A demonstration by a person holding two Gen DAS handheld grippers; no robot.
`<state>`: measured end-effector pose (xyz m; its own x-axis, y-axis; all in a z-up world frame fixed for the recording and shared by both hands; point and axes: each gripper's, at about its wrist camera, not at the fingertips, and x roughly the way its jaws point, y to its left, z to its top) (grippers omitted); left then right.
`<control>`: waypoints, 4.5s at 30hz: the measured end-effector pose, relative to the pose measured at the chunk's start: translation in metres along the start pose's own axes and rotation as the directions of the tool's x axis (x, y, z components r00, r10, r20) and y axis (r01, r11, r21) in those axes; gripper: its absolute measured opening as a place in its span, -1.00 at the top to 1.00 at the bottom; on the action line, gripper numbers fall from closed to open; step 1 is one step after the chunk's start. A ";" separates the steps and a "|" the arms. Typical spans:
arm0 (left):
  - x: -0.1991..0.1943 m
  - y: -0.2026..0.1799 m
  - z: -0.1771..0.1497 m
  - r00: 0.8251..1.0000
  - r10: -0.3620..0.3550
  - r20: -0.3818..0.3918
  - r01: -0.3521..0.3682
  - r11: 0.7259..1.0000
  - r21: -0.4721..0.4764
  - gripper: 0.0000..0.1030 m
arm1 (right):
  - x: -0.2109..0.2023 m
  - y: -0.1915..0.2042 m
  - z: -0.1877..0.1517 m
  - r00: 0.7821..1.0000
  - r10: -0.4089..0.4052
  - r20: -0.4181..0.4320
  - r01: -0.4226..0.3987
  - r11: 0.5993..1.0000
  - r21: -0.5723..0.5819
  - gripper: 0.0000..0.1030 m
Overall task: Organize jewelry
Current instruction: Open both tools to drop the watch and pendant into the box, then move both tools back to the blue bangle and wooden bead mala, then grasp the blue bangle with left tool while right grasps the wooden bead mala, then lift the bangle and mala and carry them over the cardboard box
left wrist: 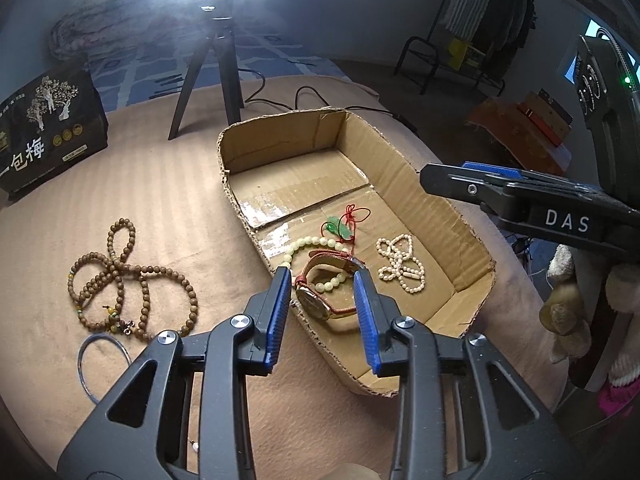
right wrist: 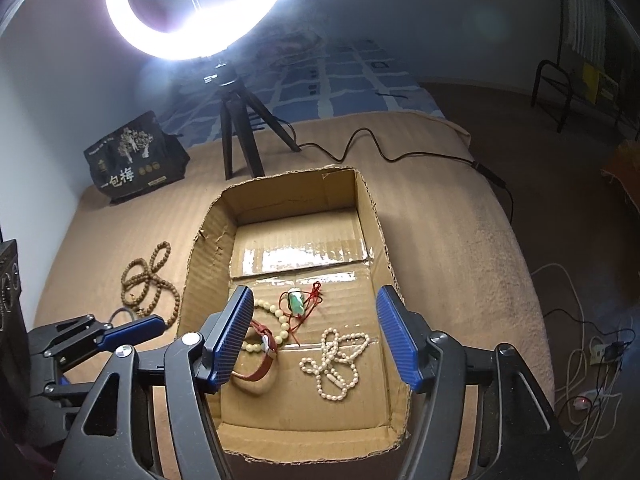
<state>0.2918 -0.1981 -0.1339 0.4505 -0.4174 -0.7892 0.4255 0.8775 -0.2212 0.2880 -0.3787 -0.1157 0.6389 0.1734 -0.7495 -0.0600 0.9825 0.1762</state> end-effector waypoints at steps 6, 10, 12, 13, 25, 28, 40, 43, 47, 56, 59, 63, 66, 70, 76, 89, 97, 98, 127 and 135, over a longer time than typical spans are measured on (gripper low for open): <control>-0.008 0.007 -0.002 1.000 0.007 0.010 -0.007 1.000 -0.010 0.37 | -0.004 0.004 0.000 1.000 0.003 0.005 -0.002 1.000 -0.011 -0.23; -0.015 0.014 -0.003 1.000 0.020 0.017 -0.020 1.000 -0.014 0.37 | -0.008 0.010 0.000 1.000 0.012 0.011 -0.012 1.000 -0.015 -0.23; -0.021 0.021 -0.004 0.999 0.034 0.022 -0.034 0.999 -0.016 0.37 | -0.010 0.014 0.000 1.000 0.019 0.015 -0.019 1.000 -0.019 -0.23; -0.023 0.024 -0.004 0.999 0.041 0.025 -0.040 0.999 -0.017 0.37 | -0.011 0.017 0.000 1.000 0.024 0.018 -0.024 0.999 -0.024 -0.23; -0.069 0.111 -0.026 0.987 0.150 0.055 -0.142 0.982 -0.121 -0.01 | -0.012 0.062 0.001 0.995 0.097 0.009 -0.096 0.992 -0.084 -0.34; -0.077 0.135 -0.036 0.985 0.165 0.047 -0.156 0.976 -0.155 -0.03 | -0.008 0.074 0.001 0.994 0.112 0.003 -0.112 0.989 -0.101 -0.41; -0.075 0.188 -0.073 0.982 0.189 -0.008 -0.186 0.955 -0.231 -0.03 | 0.024 0.134 0.004 0.985 0.154 -0.075 -0.166 0.967 -0.194 -0.41; -0.070 0.191 -0.078 0.983 0.181 -0.024 -0.182 0.956 -0.230 -0.03 | 0.038 0.147 0.005 0.978 0.178 -0.113 -0.197 0.961 -0.193 -0.41; -0.060 0.193 -0.084 0.985 0.164 -0.044 -0.170 0.959 -0.227 -0.03 | 0.055 0.164 0.007 0.971 0.190 -0.147 -0.217 0.956 -0.198 -0.41; -0.039 0.197 -0.089 0.985 0.154 -0.082 -0.168 0.963 -0.211 0.06 | 0.099 0.189 0.011 0.944 0.223 -0.243 -0.267 0.949 -0.166 -0.41; -0.033 0.198 -0.090 0.984 0.151 -0.091 -0.167 0.964 -0.207 0.07 | 0.110 0.198 0.011 0.943 0.211 -0.259 -0.263 0.947 -0.186 -0.41; -0.031 0.195 -0.090 0.986 0.150 -0.077 -0.162 0.968 -0.193 0.07 | 0.122 0.205 0.009 0.938 0.207 -0.278 -0.267 0.942 -0.201 -0.41; -0.027 0.191 -0.090 0.983 0.161 -0.084 -0.173 0.971 -0.166 0.07 | 0.132 0.209 0.007 0.938 0.189 -0.290 -0.258 0.941 -0.221 -0.41; -0.021 0.190 -0.088 0.982 0.167 -0.094 -0.180 0.969 -0.167 0.07 | 0.146 0.210 0.006 0.935 0.174 -0.309 -0.250 0.942 -0.225 -0.41; -0.015 0.196 -0.087 0.979 0.173 -0.104 -0.189 0.967 -0.170 0.42 | 0.166 0.213 0.009 0.928 0.168 -0.332 -0.246 0.947 -0.207 -0.41; -0.009 0.208 -0.090 0.979 0.188 -0.075 -0.198 0.966 -0.165 0.91 | 0.199 0.233 0.001 0.933 0.075 -0.353 -0.203 0.918 -0.342 -0.40; -0.012 0.210 -0.092 0.982 0.177 -0.063 -0.186 0.964 -0.190 0.95 | 0.197 0.234 -0.002 0.938 0.057 -0.341 -0.191 0.907 -0.375 0.53; -0.013 0.209 -0.093 0.982 0.177 -0.061 -0.186 0.964 -0.192 0.95 | 0.197 0.231 -0.001 0.934 0.077 -0.349 -0.208 0.911 -0.356 0.74; -0.093 0.171 -0.090 0.978 0.201 0.056 -0.186 0.962 -0.200 0.98 | 0.067 0.215 0.009 0.961 0.216 -0.170 -0.259 0.920 -0.296 0.81; -0.116 0.150 -0.080 0.976 0.198 0.094 -0.179 0.967 -0.180 0.98 | 0.020 0.198 0.011 0.970 0.221 -0.105 -0.243 0.922 -0.302 0.90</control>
<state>0.2406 0.0011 -0.1213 0.5974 -0.2556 -0.7601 0.1899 0.9660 -0.1756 0.2971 -0.1815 -0.0892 0.5259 0.3927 -0.7544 -0.4419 0.8841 0.1521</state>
